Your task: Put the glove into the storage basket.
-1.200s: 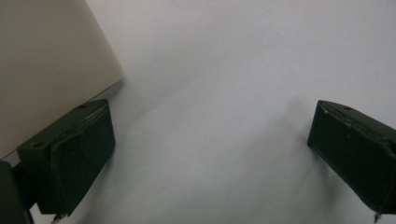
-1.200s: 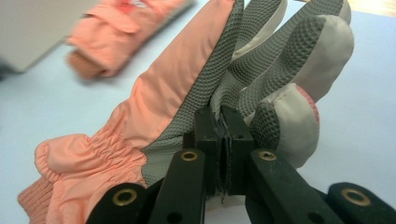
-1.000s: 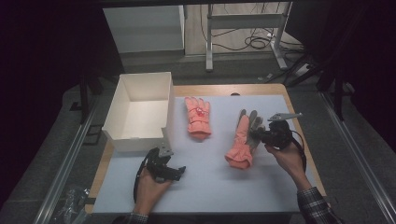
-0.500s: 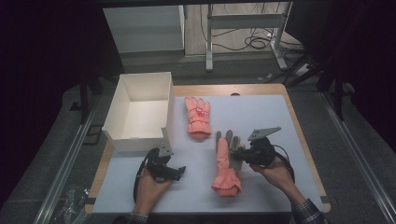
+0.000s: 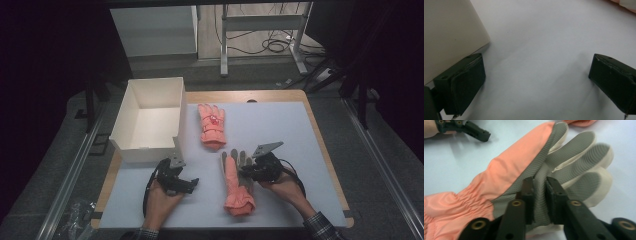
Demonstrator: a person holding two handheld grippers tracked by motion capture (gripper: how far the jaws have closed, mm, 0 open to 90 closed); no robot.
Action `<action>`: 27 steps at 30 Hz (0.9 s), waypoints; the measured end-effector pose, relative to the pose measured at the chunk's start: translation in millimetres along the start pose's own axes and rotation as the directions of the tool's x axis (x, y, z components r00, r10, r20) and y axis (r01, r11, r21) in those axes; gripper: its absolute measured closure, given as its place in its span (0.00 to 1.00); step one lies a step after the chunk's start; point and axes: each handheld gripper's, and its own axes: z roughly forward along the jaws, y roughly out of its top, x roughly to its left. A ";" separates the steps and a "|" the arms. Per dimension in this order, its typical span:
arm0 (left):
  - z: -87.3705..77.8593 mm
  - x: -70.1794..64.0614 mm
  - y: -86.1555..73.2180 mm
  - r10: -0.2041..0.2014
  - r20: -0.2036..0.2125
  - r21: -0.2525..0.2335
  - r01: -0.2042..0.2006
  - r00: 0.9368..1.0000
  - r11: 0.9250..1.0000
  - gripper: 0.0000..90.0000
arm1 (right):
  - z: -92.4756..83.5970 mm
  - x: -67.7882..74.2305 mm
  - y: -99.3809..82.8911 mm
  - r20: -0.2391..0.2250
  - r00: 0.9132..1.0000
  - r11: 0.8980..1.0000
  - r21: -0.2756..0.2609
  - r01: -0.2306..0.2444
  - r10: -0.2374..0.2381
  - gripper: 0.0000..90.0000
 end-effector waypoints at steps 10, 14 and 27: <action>0.0 0.2 0.1 0.002 0.000 0.000 -0.002 1.000 1.000 0.01 | -15.7 -9.4 16.0 0.050 0.999 0.997 -0.076 -0.012 0.016 0.68; 0.4 -0.2 0.0 -0.003 -0.001 -0.005 0.003 1.000 1.000 0.01 | -13.6 -15.6 28.8 0.066 0.997 0.994 -0.103 -0.020 0.026 0.64; 0.0 -0.1 0.0 -0.003 0.002 0.000 0.003 1.000 1.000 0.01 | 24.2 -42.2 72.3 0.124 0.991 0.993 -0.111 -0.029 0.043 0.56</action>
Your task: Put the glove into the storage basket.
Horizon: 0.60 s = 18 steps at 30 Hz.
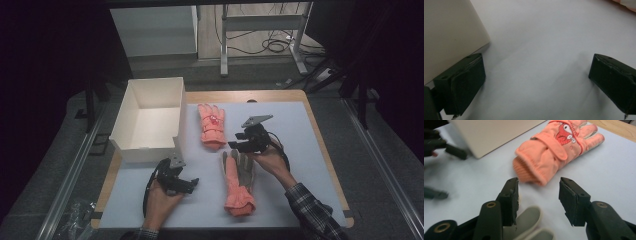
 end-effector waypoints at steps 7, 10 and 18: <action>0.0 0.2 0.0 0.001 -0.001 0.001 -0.001 1.000 1.000 0.01 | 29.1 -14.9 22.6 0.027 0.996 0.997 -0.014 -0.082 0.082 0.52; 0.0 0.2 0.0 0.001 0.000 0.001 -0.001 1.000 1.000 0.01 | 35.5 -18.5 27.6 0.044 0.996 0.996 -0.017 -0.083 0.084 0.52; 0.1 0.1 0.0 -0.002 0.001 0.000 0.002 1.000 1.000 0.01 | 63.5 -33.4 44.0 0.053 0.991 0.993 -0.005 -0.120 0.120 0.60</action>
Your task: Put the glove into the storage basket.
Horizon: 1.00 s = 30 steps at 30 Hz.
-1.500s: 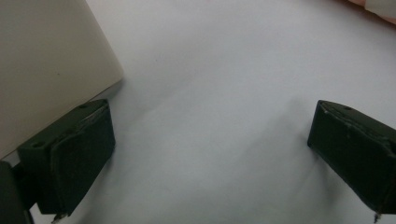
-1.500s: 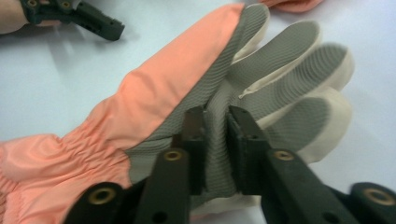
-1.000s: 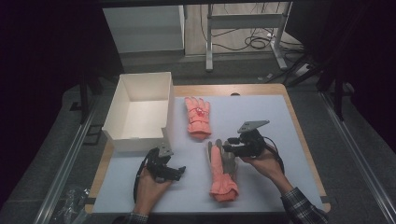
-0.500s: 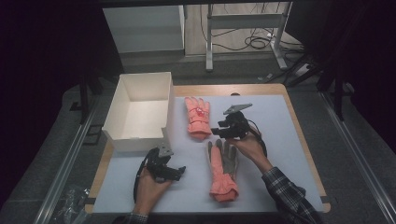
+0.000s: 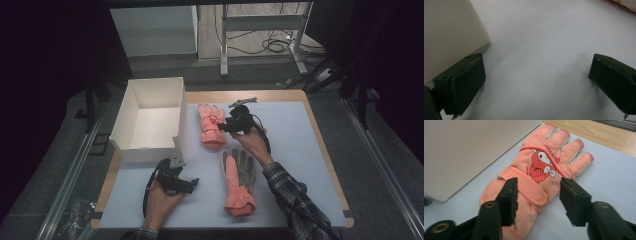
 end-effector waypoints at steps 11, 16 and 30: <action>0.0 0.0 0.0 0.000 0.000 0.000 0.000 1.000 1.000 0.01 | 31.0 -4.9 14.5 0.051 0.999 1.000 -0.015 -0.002 0.003 0.62; 0.0 0.1 0.0 0.000 0.000 0.000 0.000 1.000 1.000 0.01 | 46.8 -5.0 17.4 0.070 0.998 1.000 0.019 0.004 -0.006 0.52; 0.0 0.0 0.0 0.000 0.000 0.000 0.000 1.000 1.000 0.01 | 60.6 -2.6 10.8 0.047 0.999 0.998 0.070 0.000 -0.004 0.93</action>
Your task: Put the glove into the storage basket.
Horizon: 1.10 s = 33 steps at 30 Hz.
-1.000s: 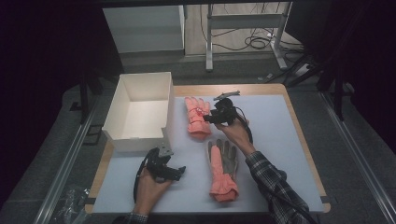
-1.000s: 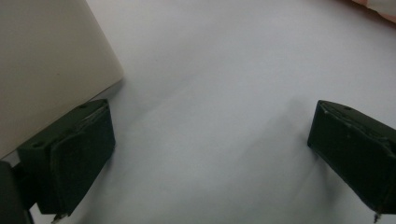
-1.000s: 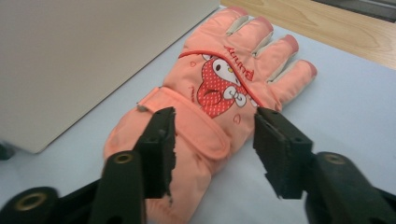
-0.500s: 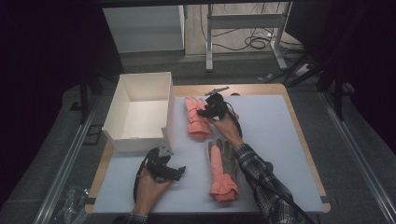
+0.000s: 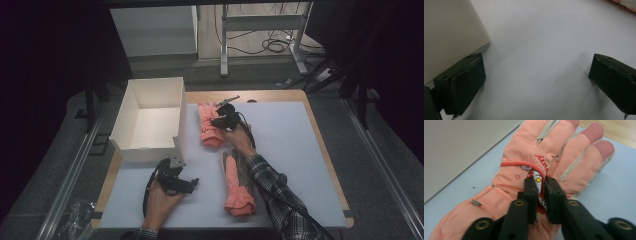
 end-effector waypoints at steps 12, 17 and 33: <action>0.0 0.0 0.0 0.000 0.000 0.000 0.000 1.000 1.000 0.01 | -26.3 -0.8 6.9 -0.050 0.998 0.999 -0.021 -0.040 0.039 0.96; -0.1 0.1 0.0 0.001 -0.001 0.002 -0.001 1.000 1.000 0.01 | -41.4 0.9 11.2 -0.072 0.997 0.998 -0.049 -0.038 0.035 0.96; 0.0 0.2 -0.1 0.002 0.000 0.000 -0.002 1.000 1.000 0.01 | -102.8 18.0 8.5 -0.166 0.986 0.996 -0.084 -0.028 0.013 0.96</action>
